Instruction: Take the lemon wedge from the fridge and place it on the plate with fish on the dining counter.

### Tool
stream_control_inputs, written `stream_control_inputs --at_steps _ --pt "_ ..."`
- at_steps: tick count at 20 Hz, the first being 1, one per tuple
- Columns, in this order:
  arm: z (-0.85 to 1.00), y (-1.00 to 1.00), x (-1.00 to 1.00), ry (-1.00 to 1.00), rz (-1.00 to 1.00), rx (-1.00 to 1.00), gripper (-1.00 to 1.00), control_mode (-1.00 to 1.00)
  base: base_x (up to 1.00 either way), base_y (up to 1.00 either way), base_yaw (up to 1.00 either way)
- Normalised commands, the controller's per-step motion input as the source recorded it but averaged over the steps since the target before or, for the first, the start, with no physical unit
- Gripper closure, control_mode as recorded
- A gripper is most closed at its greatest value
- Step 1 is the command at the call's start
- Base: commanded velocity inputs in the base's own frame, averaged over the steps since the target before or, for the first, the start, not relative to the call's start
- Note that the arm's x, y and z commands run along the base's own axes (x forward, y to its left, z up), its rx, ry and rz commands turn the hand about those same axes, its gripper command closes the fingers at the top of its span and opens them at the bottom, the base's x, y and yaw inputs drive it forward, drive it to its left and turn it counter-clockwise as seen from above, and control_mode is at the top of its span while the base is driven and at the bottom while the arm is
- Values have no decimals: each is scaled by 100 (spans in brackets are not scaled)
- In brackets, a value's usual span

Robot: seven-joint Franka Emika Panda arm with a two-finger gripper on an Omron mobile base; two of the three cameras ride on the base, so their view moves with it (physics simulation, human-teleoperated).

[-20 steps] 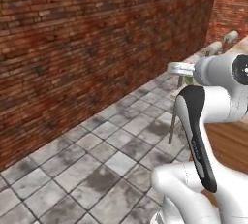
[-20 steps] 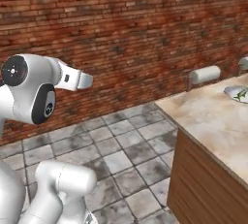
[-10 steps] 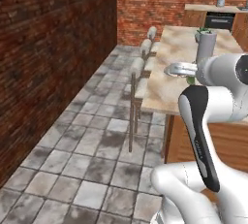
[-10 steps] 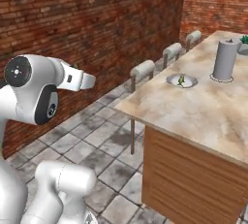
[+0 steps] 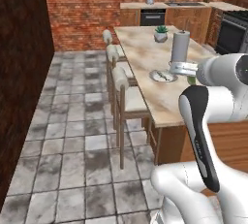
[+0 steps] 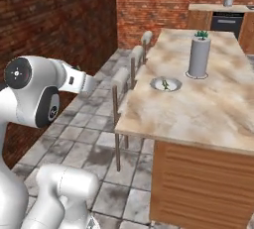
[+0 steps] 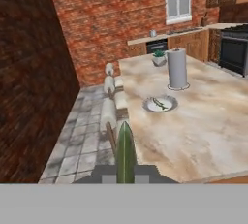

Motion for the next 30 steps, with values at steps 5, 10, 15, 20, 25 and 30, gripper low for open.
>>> stream_control_inputs --at_steps 5,10,15,20,25,30 --pt "0 0 0 0 0 0 100 100 69 100 -56" --pt "0 0 0 0 0 0 100 100 52 100 -48" --pt "0 0 0 0 0 0 100 100 0 100 -35" --pt "0 0 0 0 0 0 100 100 0 99 -35" --pt "0 0 0 0 0 0 100 100 40 54 -42" --pt "0 0 0 0 0 0 100 100 96 61 -50"
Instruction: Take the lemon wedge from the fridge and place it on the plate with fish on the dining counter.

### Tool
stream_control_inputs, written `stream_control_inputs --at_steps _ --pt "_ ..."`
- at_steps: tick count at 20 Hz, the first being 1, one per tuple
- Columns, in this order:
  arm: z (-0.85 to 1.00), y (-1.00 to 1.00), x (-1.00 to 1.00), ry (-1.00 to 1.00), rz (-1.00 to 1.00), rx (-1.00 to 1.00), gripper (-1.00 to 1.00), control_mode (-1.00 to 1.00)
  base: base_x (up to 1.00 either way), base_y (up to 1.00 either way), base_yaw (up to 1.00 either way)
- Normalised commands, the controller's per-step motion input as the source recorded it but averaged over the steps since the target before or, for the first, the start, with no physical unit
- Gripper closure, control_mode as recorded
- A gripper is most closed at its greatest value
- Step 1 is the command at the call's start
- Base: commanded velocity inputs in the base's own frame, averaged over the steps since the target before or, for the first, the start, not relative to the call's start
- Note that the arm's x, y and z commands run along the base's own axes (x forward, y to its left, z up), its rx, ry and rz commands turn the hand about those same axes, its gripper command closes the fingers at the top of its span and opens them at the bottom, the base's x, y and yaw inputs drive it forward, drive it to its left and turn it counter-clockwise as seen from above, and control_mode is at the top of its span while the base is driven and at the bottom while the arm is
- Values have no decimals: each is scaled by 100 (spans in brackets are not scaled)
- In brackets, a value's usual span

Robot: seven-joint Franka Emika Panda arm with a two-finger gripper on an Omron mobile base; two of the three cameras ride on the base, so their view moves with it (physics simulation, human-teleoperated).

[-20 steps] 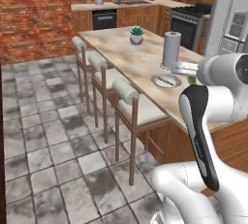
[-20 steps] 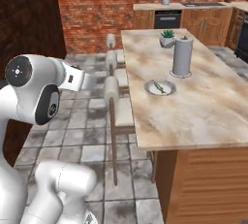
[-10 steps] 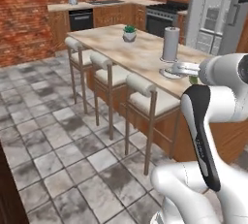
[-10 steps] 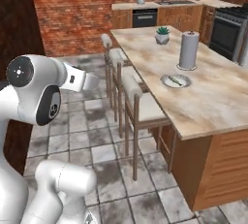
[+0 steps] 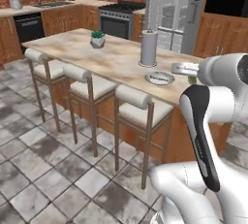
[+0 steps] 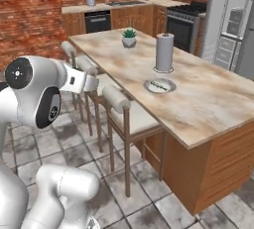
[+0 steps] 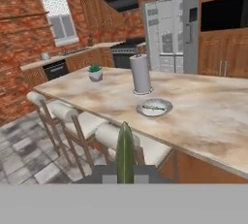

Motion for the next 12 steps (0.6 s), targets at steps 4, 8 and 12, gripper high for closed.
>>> stream_control_inputs --at_steps 4,8,12 --pt "0 0 0 0 0 0 100 100 100 39 -42" --pt "0 0 0 0 0 0 100 100 91 54 -39" --pt "0 0 0 0 0 0 100 100 54 6 -16"
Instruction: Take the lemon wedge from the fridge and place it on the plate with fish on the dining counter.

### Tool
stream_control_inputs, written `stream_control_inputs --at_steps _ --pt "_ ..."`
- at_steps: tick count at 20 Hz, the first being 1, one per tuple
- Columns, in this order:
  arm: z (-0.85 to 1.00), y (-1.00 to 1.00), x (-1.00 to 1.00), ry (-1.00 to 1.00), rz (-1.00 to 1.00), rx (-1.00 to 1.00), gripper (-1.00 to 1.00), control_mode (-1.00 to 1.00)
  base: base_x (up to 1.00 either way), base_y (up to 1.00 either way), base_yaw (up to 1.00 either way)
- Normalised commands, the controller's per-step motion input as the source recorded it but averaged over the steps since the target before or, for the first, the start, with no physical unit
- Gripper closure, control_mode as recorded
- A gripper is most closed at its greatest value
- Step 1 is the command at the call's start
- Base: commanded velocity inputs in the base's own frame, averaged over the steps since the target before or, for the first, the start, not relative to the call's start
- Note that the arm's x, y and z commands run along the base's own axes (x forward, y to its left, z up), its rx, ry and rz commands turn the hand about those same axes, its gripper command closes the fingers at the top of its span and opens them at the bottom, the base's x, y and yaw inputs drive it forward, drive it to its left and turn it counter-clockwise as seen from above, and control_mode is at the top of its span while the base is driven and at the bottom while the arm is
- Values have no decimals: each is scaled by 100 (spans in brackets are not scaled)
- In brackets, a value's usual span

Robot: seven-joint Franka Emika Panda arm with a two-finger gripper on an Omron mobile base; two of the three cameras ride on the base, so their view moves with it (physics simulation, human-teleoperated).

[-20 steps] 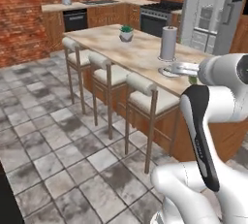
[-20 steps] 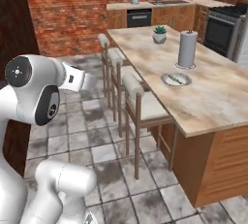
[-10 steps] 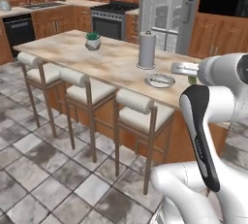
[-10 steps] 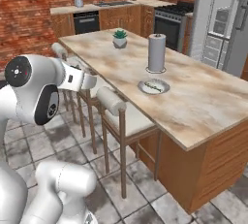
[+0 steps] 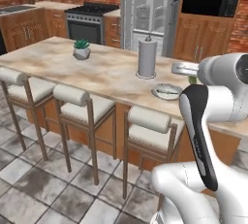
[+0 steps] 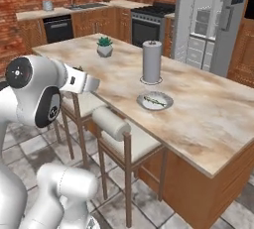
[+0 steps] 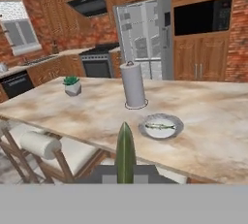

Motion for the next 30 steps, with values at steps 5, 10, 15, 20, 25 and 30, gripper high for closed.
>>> stream_control_inputs --at_steps 5,10,15,20,25,30 --pt "0 0 0 0 0 0 100 100 22 -14 -33" --pt "0 0 0 0 0 0 100 100 5 -21 -30" --pt "0 0 0 0 0 0 100 100 38 0 -9" --pt "0 0 0 0 0 0 100 100 42 0 -5" --pt "0 0 0 0 0 0 100 100 37 0 -3" --pt "0 0 0 0 0 0 100 100 35 0 -4"
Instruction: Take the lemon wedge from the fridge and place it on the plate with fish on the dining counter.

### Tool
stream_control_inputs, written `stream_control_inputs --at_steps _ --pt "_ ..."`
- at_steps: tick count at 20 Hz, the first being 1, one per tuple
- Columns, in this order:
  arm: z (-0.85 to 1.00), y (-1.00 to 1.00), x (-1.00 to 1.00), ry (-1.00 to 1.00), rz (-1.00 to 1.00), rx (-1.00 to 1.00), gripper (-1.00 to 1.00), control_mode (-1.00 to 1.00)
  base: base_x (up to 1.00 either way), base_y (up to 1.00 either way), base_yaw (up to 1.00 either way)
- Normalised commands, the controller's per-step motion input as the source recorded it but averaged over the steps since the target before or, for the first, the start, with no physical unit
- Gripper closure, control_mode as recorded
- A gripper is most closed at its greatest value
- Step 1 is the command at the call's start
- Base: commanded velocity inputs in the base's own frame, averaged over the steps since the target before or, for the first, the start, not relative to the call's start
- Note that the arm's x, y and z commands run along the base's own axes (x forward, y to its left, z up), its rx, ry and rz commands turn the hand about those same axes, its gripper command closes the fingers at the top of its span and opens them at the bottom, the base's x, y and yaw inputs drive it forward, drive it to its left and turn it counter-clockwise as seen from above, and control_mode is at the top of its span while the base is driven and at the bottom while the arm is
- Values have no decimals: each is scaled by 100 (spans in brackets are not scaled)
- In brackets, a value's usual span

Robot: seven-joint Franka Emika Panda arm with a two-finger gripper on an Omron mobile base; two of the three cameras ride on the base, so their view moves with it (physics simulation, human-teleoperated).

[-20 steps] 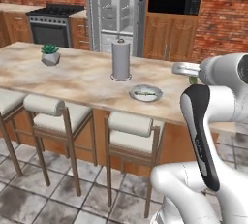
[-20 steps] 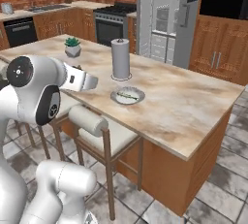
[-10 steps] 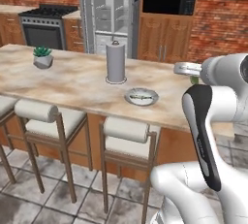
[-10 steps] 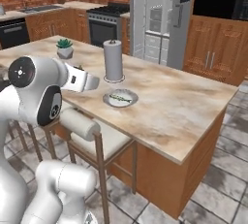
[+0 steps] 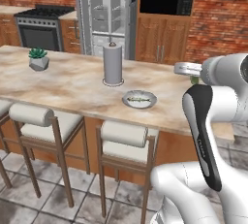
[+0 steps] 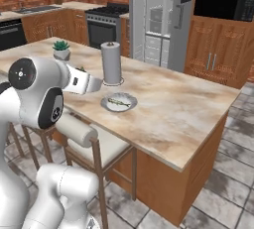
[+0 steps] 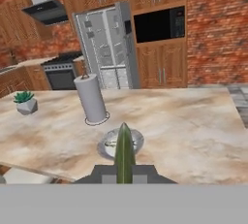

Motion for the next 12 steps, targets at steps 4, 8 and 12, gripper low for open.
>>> stream_control_inputs --at_steps 4,8,12 --pt "0 0 0 0 0 0 100 100 59 0 -8" --pt "0 0 0 0 0 0 100 100 75 0 -9" --pt "0 0 0 0 0 0 100 100 69 0 -8"
